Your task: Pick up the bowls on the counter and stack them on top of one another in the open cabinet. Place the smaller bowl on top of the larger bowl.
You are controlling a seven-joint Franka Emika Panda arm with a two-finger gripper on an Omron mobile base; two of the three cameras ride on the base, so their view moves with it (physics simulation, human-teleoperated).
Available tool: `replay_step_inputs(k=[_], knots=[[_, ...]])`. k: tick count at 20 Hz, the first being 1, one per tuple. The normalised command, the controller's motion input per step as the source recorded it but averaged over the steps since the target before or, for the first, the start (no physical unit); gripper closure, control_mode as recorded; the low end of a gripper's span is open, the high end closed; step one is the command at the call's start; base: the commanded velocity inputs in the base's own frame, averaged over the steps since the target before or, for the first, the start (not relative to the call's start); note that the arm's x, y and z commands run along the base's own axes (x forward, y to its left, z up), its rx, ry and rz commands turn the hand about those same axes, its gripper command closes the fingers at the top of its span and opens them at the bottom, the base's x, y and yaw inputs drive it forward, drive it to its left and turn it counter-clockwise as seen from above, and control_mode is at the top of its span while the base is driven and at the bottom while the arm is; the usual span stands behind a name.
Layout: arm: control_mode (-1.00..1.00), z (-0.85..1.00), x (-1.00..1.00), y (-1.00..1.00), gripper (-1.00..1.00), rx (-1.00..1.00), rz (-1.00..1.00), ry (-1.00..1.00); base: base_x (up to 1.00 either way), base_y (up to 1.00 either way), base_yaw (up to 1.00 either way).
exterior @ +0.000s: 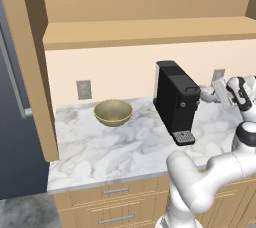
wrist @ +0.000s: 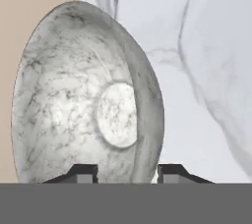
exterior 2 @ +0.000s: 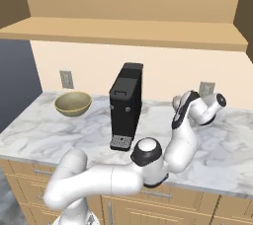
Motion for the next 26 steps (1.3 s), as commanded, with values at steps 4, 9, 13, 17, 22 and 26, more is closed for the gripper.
replay_step_inputs(k=[4, 9, 13, 17, 22, 26], knots=[[-1.0, -0.2, -0.35, 0.29, 1.0, 0.0, 0.0, 0.05, 0.0, 0.0, 0.0], [-1.0, 0.01, -0.96, 0.58, 1.0, -0.09, 0.0, -0.03, 0.0, 0.0, 0.0], [-1.0, 0.22, -1.0, 0.56, 1.0, -0.16, 0.0, -0.08, 0.0, 0.0, 0.0], [-1.0, 0.13, -1.0, 0.67, 1.0, -0.17, 0.0, -0.02, 0.0, 0.0, 0.0], [-1.0, 0.34, -1.0, 0.53, 1.0, -0.12, -0.11, 0.0, 0.0, 0.0, 0.0], [-1.0, 0.69, -1.0, 0.07, 1.0, -0.01, -0.23, 0.0, 0.0, 0.0, 0.0]])
